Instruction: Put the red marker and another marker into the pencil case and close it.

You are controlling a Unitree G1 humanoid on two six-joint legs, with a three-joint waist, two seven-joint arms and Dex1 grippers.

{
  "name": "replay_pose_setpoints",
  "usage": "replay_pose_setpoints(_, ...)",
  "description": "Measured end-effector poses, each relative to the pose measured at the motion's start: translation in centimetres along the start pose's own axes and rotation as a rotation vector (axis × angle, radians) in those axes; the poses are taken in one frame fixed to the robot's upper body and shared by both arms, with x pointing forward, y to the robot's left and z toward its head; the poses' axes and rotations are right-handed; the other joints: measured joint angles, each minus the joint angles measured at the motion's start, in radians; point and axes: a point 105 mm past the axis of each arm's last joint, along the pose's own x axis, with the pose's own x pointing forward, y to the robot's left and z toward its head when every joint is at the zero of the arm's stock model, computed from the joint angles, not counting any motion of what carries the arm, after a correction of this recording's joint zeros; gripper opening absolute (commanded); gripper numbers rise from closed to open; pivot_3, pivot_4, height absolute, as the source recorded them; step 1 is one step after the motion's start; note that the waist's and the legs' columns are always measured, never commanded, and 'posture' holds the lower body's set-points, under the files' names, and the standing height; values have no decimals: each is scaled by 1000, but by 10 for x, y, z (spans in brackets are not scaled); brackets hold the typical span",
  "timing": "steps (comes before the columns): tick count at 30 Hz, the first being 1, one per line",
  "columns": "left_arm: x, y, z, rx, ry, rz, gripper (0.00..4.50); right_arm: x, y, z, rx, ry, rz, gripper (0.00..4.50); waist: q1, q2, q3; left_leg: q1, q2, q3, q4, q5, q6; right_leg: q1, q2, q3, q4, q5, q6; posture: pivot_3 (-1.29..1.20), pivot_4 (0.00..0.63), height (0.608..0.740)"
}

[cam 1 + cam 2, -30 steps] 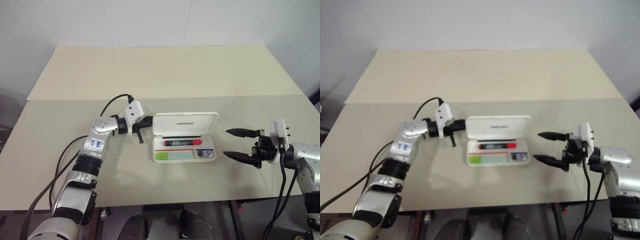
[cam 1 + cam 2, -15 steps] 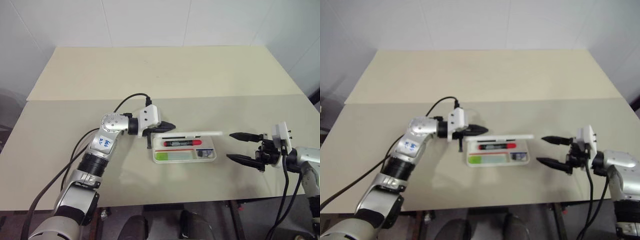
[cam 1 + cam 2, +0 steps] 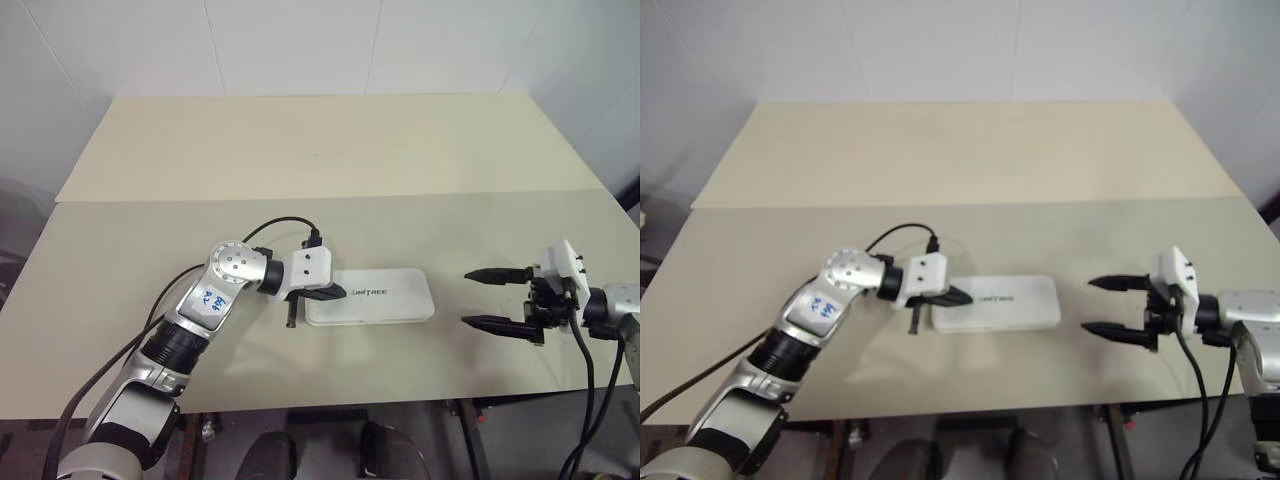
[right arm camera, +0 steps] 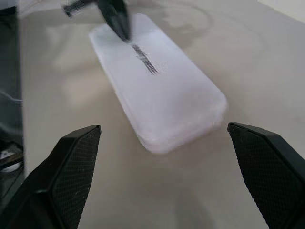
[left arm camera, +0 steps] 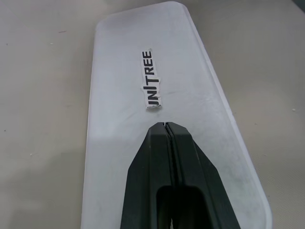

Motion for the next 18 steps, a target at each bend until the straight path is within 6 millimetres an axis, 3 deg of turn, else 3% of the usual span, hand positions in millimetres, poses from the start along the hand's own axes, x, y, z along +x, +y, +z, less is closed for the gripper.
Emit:
replay_pose_setpoints(4, 3, -1, 2, -36, 4, 0, 41, 10, 0, 6, -6, -7, 3, 4500, 4, 0, -1, -1, 0, -1, 1, 0, 0, 0, 0, 0, 0, 1, 0, 0, 150, 740)
replay_pose_setpoints(13, 4, -1, 5, -158, -32, 25, 41, 23, -3, -3, 26, 28, -45, 4500, 4, 0, -1, -2, -1, -1, 1, 0, 0, 0, 0, 0, 0, 1, 0, 0, 150, 740)
replay_pose_setpoints(18, -8, 5, -1, -238, -80, 110, 41, 27, -3, -6, 14, 39, -48, 4500, -1, 0, -1, -2, 0, -1, 0, 0, 0, -2, 0, 0, 0, 1, 0, 0, 150, 740)
